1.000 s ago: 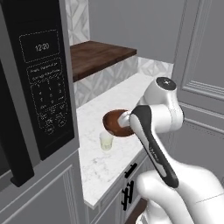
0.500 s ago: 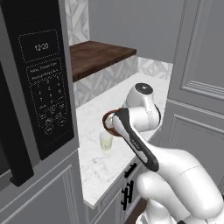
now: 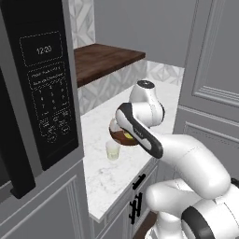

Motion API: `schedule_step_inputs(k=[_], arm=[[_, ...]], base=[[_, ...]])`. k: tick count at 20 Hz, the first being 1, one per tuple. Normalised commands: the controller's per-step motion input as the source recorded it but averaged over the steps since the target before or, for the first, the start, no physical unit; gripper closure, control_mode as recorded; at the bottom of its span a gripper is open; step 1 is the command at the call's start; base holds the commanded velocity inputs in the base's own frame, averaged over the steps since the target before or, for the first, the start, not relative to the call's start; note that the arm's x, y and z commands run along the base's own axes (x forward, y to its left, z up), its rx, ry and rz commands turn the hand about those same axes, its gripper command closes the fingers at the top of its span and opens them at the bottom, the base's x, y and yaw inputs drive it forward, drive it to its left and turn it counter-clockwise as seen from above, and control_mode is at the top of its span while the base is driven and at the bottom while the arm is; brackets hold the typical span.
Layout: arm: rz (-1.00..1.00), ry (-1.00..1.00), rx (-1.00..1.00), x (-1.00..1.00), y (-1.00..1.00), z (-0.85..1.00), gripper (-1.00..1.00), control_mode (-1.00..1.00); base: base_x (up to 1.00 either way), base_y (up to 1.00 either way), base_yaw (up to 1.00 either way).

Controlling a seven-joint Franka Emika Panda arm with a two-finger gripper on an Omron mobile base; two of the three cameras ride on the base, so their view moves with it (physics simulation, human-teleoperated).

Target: Grab a lemon wedge from the fridge and one ice cube from the ice bowl, and put them in the glass of lemonade.

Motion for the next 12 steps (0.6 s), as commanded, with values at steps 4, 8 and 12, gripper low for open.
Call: schedule_step_inputs(k=[4, 8, 12], arm=[[0.00, 0.03, 0.00, 0.06, 0.11, -0.01, 1.00, -1.00], [0.00, 0.00, 0.00, 0.00, 0.10, -0.01, 1.00, -1.00], [0.00, 0.00, 0.00, 0.00, 0.05, -0.08, 1.00, -1.00]], base=[[0.00, 0.00, 0.00], [0.00, 0.00, 0.00], [0.00, 0.00, 0.00]])
